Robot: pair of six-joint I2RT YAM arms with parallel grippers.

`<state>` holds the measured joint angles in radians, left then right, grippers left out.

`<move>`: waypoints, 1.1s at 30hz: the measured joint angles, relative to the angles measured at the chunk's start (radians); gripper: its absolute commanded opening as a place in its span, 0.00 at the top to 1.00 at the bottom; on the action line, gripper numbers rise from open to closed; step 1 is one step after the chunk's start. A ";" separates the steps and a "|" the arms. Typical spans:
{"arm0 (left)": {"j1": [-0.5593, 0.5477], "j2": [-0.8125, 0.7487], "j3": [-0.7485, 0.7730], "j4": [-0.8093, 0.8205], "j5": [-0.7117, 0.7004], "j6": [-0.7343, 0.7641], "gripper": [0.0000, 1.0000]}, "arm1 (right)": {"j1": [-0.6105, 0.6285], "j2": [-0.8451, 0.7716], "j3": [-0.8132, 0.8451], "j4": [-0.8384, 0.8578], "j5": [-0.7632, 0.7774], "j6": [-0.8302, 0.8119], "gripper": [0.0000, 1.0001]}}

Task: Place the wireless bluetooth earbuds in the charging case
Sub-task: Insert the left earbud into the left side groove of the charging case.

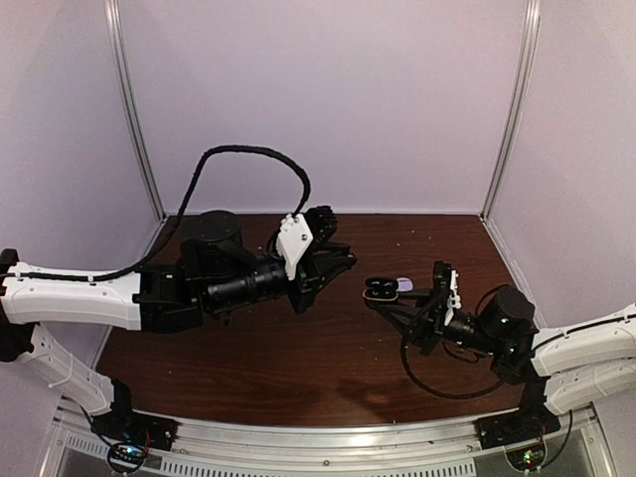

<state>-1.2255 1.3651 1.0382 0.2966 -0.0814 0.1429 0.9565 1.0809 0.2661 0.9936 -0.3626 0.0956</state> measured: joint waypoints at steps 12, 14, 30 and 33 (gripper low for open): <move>-0.005 0.047 0.000 0.040 0.037 0.034 0.84 | 0.000 0.088 0.026 0.098 -0.002 0.114 1.00; -0.006 0.051 0.000 0.039 0.037 0.042 0.84 | 0.000 0.095 0.030 0.114 -0.005 0.125 1.00; -0.007 0.066 0.000 0.038 0.039 0.069 0.85 | 0.001 0.109 0.042 0.148 -0.038 0.163 1.00; -0.007 0.069 0.000 0.038 0.041 0.069 0.86 | 0.002 0.109 0.043 0.148 -0.042 0.164 1.00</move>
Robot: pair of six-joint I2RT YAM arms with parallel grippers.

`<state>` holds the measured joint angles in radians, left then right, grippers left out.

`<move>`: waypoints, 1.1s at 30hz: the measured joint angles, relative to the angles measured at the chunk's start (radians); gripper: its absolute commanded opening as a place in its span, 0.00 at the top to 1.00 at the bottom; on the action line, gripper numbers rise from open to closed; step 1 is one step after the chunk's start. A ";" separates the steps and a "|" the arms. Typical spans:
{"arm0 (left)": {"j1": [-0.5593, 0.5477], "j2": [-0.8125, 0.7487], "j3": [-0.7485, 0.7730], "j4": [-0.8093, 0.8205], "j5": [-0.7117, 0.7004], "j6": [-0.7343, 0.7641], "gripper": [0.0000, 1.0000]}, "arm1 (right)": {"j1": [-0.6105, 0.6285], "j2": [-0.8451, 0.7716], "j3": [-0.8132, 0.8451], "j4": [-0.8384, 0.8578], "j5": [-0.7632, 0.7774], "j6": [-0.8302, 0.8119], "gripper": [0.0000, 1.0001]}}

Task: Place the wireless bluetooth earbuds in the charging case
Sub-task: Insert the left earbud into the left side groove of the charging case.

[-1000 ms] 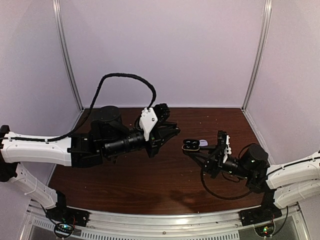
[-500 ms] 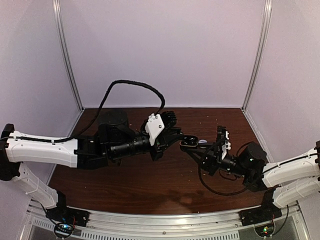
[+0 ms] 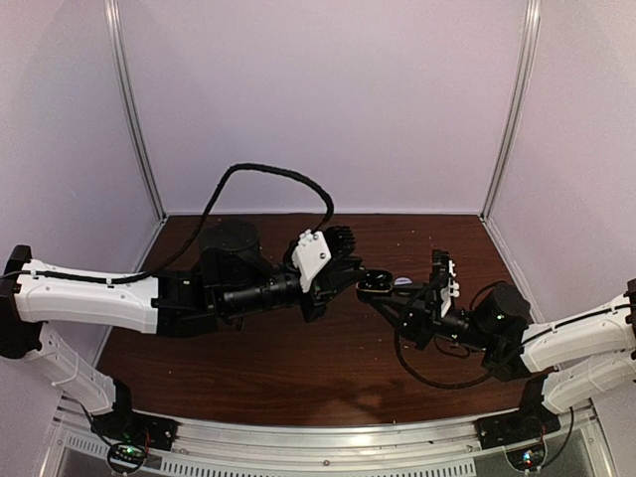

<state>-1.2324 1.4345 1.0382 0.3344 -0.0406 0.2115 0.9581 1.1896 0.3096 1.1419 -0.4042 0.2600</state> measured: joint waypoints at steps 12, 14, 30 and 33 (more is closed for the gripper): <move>0.000 0.024 0.000 0.000 0.011 0.000 0.87 | 0.006 0.000 0.001 -0.005 -0.004 0.002 1.00; 0.000 0.024 0.000 0.000 0.011 0.000 0.87 | 0.006 0.000 0.001 -0.005 -0.004 0.002 1.00; 0.000 0.024 0.000 -0.014 0.016 0.000 0.85 | 0.006 -0.002 0.001 -0.017 0.004 -0.001 1.00; 0.000 0.024 0.000 -0.014 0.011 -0.001 0.85 | 0.006 -0.002 0.001 -0.017 0.008 -0.001 1.00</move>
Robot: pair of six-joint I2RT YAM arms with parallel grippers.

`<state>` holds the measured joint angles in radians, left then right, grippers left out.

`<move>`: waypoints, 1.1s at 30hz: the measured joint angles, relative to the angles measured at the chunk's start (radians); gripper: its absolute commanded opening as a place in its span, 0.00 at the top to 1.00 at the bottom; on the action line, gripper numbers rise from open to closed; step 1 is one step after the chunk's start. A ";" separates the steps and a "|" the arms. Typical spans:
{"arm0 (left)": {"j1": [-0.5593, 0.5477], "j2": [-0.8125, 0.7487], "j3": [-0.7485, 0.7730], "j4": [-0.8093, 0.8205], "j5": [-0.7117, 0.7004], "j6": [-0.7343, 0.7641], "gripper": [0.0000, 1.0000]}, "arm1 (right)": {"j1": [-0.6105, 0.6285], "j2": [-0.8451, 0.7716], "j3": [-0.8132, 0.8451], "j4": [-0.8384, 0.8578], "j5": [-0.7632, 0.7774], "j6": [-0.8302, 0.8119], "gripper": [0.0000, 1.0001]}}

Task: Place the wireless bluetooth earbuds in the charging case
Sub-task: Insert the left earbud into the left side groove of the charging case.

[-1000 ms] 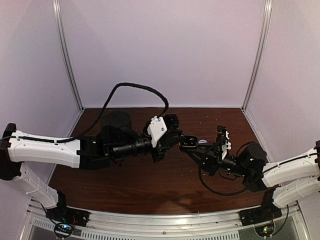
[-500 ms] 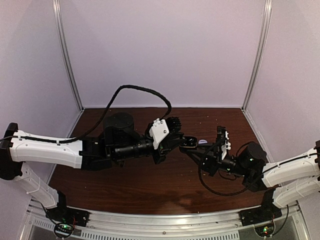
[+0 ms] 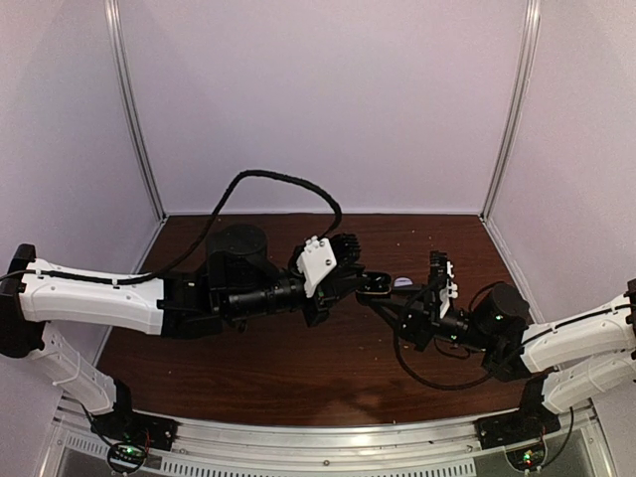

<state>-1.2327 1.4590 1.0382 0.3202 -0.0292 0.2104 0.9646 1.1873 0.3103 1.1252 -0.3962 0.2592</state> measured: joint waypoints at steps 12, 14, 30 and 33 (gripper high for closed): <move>-0.016 0.000 0.000 0.000 -0.050 -0.014 0.80 | 0.002 0.005 0.000 0.012 0.016 0.003 1.00; -0.016 0.000 0.000 0.000 -0.051 -0.014 0.80 | 0.002 0.009 0.000 0.015 0.016 0.003 1.00; -0.017 0.001 0.007 -0.029 -0.051 -0.015 0.77 | 0.002 0.016 0.000 0.015 0.018 -0.009 1.00; -0.017 0.001 0.011 -0.040 -0.056 -0.017 0.76 | 0.002 0.016 0.000 0.016 0.019 -0.018 1.00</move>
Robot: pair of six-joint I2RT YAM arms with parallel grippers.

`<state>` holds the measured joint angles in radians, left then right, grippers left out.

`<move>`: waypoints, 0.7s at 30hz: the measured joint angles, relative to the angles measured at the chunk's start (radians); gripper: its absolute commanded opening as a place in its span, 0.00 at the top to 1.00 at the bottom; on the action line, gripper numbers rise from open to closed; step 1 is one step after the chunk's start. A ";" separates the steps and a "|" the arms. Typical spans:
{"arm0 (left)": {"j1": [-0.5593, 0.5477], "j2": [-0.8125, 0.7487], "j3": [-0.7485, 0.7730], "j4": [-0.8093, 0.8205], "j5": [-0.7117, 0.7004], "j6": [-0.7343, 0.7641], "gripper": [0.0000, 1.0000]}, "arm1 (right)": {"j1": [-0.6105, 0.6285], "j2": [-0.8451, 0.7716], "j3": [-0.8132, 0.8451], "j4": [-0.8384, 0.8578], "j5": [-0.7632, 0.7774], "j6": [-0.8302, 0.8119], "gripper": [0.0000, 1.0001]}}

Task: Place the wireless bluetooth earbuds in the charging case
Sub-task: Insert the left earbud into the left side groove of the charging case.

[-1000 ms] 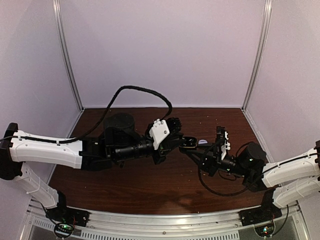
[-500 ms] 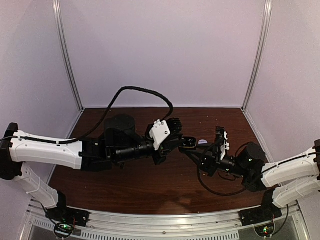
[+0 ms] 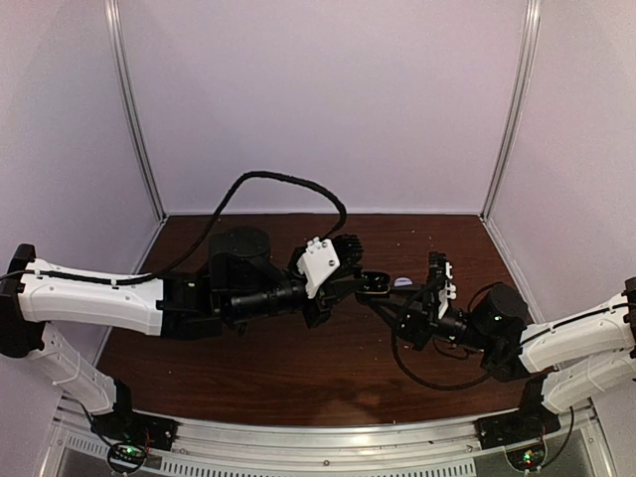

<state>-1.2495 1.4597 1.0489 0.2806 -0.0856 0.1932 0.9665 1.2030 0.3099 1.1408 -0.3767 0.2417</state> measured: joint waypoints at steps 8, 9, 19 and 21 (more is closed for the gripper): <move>0.000 0.000 0.006 -0.015 0.008 -0.001 0.76 | 0.002 0.002 0.000 0.000 0.000 -0.010 1.00; 0.000 0.000 0.006 -0.016 0.011 0.000 0.76 | 0.003 0.003 0.000 0.000 0.000 -0.010 1.00; 0.000 0.000 0.010 -0.035 0.035 0.000 0.74 | 0.003 0.006 0.000 0.001 0.002 -0.011 1.00; 0.000 0.000 0.010 -0.046 0.039 0.000 0.74 | 0.003 0.006 0.000 0.003 0.008 -0.011 1.00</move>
<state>-1.2495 1.4597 1.0588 0.2344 -0.0463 0.1928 0.9691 1.2087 0.3099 1.1435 -0.3687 0.2302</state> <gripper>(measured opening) 0.262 0.227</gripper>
